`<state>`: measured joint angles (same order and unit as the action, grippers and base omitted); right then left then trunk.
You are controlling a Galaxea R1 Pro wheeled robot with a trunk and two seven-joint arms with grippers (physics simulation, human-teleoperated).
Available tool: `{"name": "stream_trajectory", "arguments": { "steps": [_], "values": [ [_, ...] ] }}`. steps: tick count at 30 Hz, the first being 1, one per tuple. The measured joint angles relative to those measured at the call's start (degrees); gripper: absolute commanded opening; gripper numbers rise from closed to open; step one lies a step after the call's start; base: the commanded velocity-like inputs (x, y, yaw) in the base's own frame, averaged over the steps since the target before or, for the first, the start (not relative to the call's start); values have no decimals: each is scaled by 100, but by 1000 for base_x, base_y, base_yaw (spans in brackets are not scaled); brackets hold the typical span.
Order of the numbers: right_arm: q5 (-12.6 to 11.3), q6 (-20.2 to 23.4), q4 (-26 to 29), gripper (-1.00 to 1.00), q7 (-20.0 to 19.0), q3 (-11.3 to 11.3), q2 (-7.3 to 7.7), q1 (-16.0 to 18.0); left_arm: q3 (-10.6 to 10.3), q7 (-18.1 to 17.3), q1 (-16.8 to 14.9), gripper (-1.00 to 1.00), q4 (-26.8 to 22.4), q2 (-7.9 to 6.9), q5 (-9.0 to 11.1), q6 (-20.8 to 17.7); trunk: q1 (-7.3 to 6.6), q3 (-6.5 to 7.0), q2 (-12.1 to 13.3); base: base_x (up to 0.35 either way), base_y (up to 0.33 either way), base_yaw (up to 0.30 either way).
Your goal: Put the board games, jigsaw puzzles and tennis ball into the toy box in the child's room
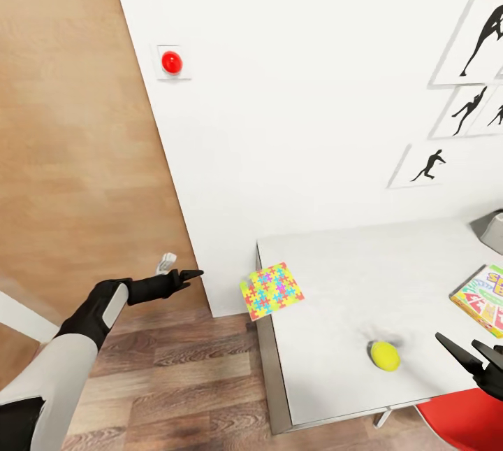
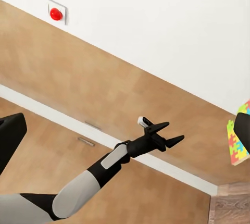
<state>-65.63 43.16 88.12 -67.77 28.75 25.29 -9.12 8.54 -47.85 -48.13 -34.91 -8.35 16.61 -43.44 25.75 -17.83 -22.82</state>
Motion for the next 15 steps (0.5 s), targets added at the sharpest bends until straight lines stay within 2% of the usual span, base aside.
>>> {"name": "stream_trajectory", "arguments": {
  "steps": [8,15],
  "values": [
    [6,-3,0,100,1,0,0,0,5,-10,1,100,0,-21,2,-9,0,0,0,0,0,0],
    [1,8,0,100,0,0,4,0,16,-17,1,100,0,-20,9,-49,154,-126,-280,0,0,0]
  ]
}}
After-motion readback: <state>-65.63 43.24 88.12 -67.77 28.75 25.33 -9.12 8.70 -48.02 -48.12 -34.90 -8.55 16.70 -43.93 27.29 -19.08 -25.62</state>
